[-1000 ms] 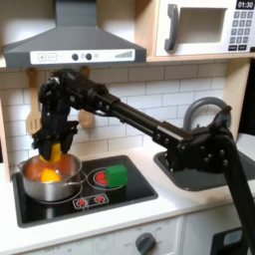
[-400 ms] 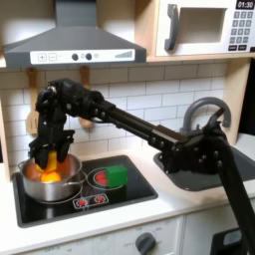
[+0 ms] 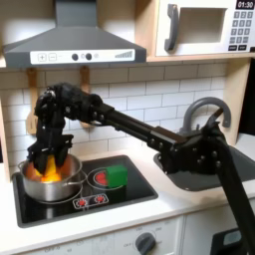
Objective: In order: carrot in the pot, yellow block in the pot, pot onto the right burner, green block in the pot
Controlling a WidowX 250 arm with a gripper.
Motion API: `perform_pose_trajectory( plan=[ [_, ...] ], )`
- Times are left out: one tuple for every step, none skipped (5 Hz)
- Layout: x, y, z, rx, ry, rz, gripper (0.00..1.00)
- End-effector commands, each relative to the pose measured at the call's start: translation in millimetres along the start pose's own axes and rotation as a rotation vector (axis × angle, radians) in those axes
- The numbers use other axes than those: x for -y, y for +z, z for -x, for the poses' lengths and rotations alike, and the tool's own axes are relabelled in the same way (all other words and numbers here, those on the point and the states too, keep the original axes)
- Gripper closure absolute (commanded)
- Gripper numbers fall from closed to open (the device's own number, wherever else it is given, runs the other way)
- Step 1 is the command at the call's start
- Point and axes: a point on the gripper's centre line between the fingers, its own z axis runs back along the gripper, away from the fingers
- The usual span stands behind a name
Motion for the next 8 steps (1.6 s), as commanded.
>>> perform_pose_trajectory(
  plan=[
    [4.5, 0.5, 1.6, -0.006, -0.011, 0.008, 0.0],
    [3.2, 4.9, -0.6, 0.004, -0.012, 0.014, 0.0],
    [7.6, 5.4, -0.2, 0.002, -0.019, 0.026, 0.0],
    [12.8, 6.6, 1.1, 0.003, -0.03, 0.042, 0.0],
    [15.7, 15.2, 2.4, 0.021, -0.034, 0.058, 0.0],
    [19.8, 35.5, 1.3, 0.071, -0.047, 0.067, 0.0],
    [37.2, 34.0, 5.5, 0.059, -0.1, 0.086, 0.0],
    [41.7, 26.7, 13.2, 0.03, -0.133, 0.094, 0.0]
  ],
)
